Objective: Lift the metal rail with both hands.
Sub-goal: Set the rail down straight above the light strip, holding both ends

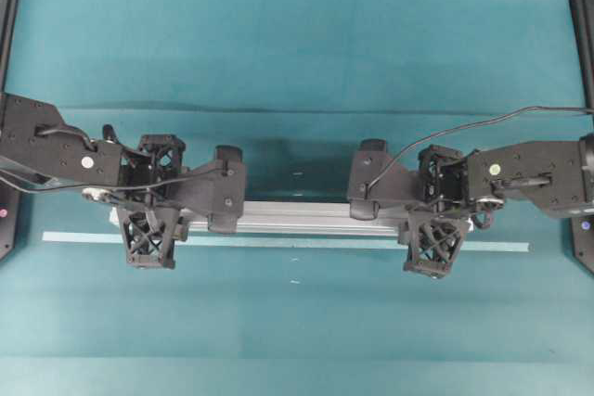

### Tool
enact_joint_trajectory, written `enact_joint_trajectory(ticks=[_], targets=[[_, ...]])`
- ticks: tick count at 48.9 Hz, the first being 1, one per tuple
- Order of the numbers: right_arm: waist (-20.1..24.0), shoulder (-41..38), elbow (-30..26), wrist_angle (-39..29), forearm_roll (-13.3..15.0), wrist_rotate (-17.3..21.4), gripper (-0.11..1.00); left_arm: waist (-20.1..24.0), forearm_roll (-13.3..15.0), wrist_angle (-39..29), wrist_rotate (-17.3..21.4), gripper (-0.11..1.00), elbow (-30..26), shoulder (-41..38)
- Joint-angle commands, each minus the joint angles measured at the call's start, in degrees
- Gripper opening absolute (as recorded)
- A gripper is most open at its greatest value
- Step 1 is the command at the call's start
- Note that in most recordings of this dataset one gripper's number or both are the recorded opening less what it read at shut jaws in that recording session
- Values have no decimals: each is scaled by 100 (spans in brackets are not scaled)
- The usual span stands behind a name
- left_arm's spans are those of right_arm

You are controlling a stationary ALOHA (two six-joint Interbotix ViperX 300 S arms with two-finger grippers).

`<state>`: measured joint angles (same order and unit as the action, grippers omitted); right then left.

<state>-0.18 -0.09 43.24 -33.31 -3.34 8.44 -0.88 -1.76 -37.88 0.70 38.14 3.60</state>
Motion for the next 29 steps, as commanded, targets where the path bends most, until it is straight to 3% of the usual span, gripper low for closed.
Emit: enact_joint_trajectory(ticks=[1, 29], targets=[[-97, -44, -9, 79, 9, 26, 42, -79, 9, 79, 0, 31, -97, 53], [-114, -53, 53, 79, 18, 26, 42, -158, 9, 457, -167, 31, -62, -97]])
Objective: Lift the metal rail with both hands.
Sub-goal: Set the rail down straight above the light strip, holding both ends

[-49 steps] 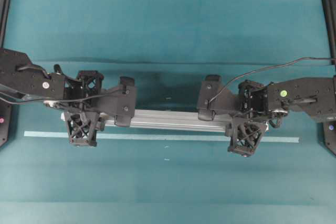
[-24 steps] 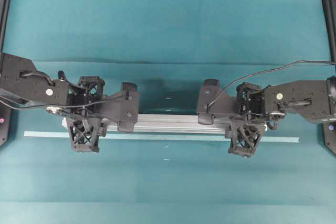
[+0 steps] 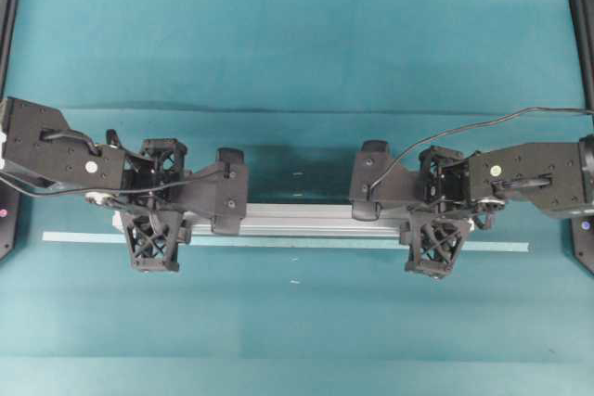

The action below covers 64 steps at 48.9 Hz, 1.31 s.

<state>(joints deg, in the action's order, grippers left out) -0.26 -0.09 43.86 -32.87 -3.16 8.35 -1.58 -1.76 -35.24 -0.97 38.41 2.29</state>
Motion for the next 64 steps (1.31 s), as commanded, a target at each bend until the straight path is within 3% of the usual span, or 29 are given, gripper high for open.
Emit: enact_joint_trajectory(ticks=[1, 14, 34, 46, 49, 54, 58, 64], targets=[[-105, -53, 0, 26, 0, 35, 42, -88, 0, 211, 0, 31, -79, 26], [-105, -70, 18, 35, 0, 44, 42, -88, 9, 334, 18, 31, 9, -44], [-105, -202, 44, 308, -26, 114, 42, -88, 0, 554, 554, 30, 185, -9], [-105, -202, 44, 360, -141, 123, 42, -88, 9, 580, 589, 31, 211, -26], [-105, -202, 44, 352, -193, 123, 42, -79, 9, 571, 571, 43, 220, -26], [-105, -202, 44, 343, -299, 114, 44, -79, 9, 562, 545, 74, 229, -26], [-97, -202, 35, 369, -308, 114, 66, -79, 9, 562, 545, 93, 246, -26], [-70, -185, 18, 378, -308, 62, 95, -79, 9, 571, 536, 92, 290, 0]])
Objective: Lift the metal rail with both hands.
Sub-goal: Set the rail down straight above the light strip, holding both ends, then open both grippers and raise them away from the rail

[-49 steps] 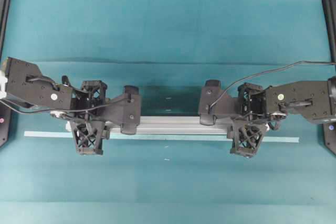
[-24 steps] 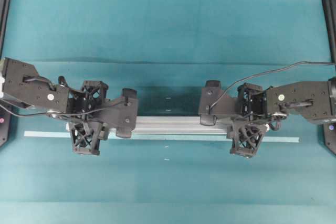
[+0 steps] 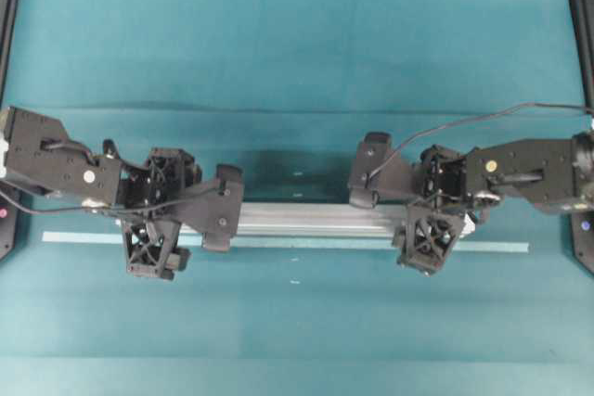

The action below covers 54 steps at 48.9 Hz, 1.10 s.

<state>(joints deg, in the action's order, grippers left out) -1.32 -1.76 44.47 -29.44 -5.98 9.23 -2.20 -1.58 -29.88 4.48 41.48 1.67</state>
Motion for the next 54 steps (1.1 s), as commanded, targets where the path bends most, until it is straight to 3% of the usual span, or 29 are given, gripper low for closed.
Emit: enact_joint_trajectory(ticks=[1, 17, 28, 43, 54], targets=[[44, -18, -44, 44, -26, -26, 97, -18, -9, 35, -9, 92, -9, 53], [35, 475, -79, 44, -9, -18, 99, -26, -18, 9, -9, 91, -35, 167], [-18, 1362, -88, 44, -9, -18, 99, -26, -18, -18, -26, 91, -220, 835], [-105, 2382, -79, 53, 229, -18, 99, -18, -9, -18, -26, 91, -220, 1828], [-149, 2927, 26, 352, 237, -26, 99, -18, -18, 18, -26, 91, -202, 2259]])
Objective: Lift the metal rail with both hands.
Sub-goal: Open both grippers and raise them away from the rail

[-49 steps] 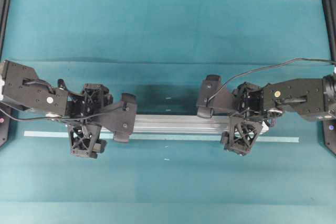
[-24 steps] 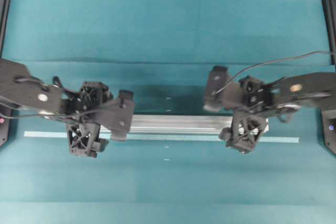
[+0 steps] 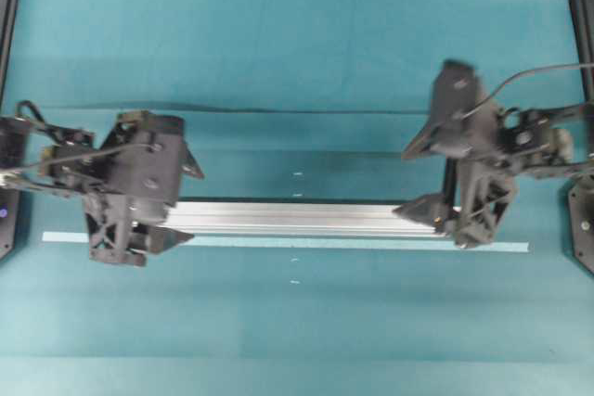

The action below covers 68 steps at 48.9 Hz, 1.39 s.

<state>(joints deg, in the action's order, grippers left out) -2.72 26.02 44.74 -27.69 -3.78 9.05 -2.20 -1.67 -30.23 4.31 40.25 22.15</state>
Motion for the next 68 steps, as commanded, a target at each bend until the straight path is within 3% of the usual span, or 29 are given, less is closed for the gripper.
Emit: enact_joint_trajectory(ticks=[1, 19, 45, 55, 68], targets=[[-9, 193, 18, 229, 18, -9, 99, -18, 0, 53, -18, 91, -70, 246], [-9, 1151, 422, 1072, 9, 26, 99, 9, -9, 387, -18, 91, 35, 879], [-9, 2689, 589, 1283, 18, 18, 99, 26, 0, 1354, -132, 90, 264, 2127], [-9, 2936, 598, 1380, 18, 9, 99, 53, 0, 1767, -281, 90, 334, 2522], [-9, 2936, 615, 1406, 18, 9, 99, 70, 0, 1819, -290, 90, 352, 2602]])
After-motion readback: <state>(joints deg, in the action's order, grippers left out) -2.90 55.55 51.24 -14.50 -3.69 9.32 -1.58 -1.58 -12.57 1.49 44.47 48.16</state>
